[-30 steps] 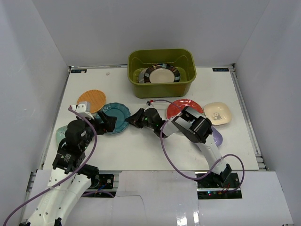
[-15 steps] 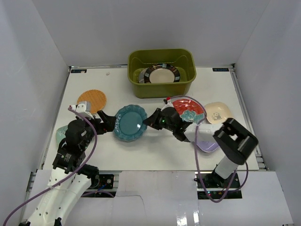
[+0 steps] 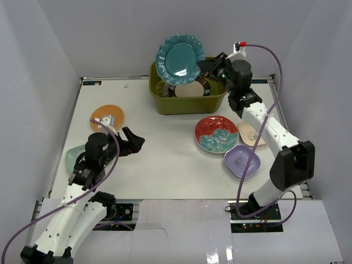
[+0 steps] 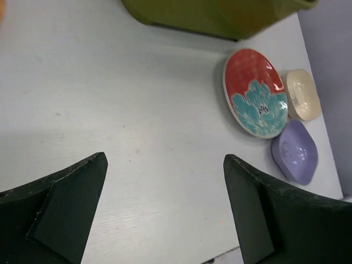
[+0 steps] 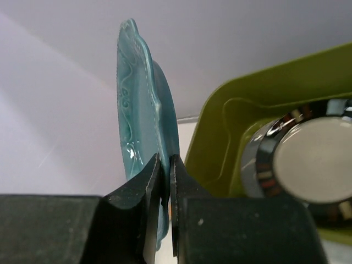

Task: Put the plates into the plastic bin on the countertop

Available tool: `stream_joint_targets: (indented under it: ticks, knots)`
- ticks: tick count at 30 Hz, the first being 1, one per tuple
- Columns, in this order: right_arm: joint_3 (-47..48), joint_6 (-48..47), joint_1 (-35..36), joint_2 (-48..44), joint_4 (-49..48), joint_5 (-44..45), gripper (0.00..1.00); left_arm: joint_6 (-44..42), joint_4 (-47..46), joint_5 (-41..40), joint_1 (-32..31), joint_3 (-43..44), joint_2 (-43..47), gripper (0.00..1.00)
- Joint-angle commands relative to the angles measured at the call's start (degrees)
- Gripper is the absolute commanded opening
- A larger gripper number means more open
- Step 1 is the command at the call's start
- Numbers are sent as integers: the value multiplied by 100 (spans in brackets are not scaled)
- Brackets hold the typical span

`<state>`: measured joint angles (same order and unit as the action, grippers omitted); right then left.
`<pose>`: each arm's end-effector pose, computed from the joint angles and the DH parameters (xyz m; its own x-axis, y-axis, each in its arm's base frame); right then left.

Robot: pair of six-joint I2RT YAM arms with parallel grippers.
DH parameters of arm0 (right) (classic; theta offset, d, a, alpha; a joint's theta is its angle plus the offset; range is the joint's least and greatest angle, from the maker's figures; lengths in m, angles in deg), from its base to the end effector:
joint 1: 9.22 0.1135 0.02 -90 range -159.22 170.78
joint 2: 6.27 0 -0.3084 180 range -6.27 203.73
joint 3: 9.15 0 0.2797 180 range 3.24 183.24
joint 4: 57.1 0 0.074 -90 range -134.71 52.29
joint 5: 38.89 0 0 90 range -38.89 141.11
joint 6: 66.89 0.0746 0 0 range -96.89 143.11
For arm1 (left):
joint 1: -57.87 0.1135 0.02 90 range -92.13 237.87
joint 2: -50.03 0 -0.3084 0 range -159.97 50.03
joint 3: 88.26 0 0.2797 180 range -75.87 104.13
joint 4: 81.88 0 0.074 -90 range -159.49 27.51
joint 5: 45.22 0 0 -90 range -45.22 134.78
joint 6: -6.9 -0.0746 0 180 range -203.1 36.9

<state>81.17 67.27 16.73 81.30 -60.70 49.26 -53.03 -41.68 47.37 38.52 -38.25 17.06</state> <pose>0.3891 0.1921 0.4515 -0.2534 0.6510 -0.7155 -0.4037 0.6009 0.6898 0.1548 -0.0579 0.3049 -0.5066 -0.3526 -0.7868 0.1344 0.8691 -0.4761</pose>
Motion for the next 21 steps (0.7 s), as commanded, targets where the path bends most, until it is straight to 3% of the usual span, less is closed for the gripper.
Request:
stream_joint_targets:
  ticks: [1, 7, 10, 13, 21]
  knots:
    - [1071, -47, -336, 846, -117, -386, 8, 429, -381, 1295, -16, -211, -472, 98]
    - [3014, -444, -749, 2253, 737, -878, 8, 1273, -1681, 2420, -42, -721, -1560, 98]
    - [3420, -417, -890, 2658, 992, -1037, 8, 1528, -2261, 2448, -147, -906, -2097, 98]
    - [3308, -312, -996, 2818, 1010, -1186, 8, 1730, -2937, 2413, -427, -907, -2729, 98]
    - [3255, -548, -1031, 3283, 1246, -1204, 8, 1933, -3624, 1719, -1483, -134, -4654, 98]
